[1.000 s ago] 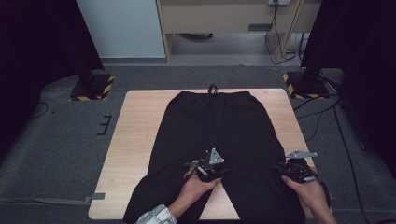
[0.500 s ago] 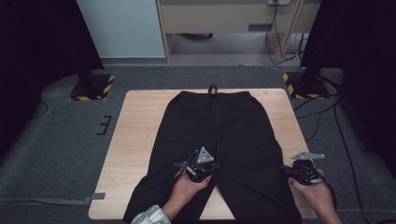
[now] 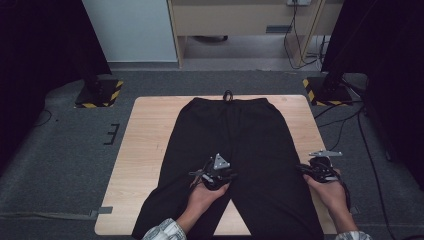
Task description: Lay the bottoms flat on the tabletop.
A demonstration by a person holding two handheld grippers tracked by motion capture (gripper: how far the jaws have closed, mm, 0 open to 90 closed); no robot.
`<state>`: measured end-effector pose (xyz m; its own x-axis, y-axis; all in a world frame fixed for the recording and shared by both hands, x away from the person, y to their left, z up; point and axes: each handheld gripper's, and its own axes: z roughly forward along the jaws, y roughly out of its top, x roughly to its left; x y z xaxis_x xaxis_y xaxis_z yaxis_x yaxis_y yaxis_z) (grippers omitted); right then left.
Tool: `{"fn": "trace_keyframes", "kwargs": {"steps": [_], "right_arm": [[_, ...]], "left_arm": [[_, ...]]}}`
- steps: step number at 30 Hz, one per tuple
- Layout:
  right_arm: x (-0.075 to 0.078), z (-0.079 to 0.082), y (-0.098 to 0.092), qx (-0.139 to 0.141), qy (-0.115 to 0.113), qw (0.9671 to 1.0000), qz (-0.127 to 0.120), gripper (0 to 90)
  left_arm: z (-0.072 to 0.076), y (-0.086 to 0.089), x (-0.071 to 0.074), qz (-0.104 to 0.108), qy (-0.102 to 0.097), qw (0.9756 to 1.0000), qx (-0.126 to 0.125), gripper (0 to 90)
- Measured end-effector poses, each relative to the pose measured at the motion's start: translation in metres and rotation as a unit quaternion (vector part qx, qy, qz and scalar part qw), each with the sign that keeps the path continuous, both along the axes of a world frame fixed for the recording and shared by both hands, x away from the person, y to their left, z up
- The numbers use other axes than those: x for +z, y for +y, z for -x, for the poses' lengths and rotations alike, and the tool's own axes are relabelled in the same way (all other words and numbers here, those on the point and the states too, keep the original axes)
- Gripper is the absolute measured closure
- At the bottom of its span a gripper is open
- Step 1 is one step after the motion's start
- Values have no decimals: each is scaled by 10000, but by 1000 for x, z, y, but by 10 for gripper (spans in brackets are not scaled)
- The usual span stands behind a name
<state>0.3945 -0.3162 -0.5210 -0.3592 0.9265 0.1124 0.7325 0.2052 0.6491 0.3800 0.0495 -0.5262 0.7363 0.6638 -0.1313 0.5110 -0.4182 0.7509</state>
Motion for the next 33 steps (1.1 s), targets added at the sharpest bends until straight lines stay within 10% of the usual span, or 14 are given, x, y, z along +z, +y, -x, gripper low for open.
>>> {"fn": "trace_keyframes", "kwargs": {"steps": [4,16,25,33], "right_arm": [[2,-1,-3,18,-14,10000,-14,899],[12,10,-10,102,-34,9999,91,878],[5,16,-11,-23,-525,9986,-102,301],[12,7,-4,147,-1077,9941,-25,99]], "left_arm": [[-1,1,-2,36,73,10000,-33,885],[5,5,3,114,78,9998,-150,827],[7,28,20,-192,-505,9985,75,344],[0,102,36,-402,-643,9954,588,140]]}}
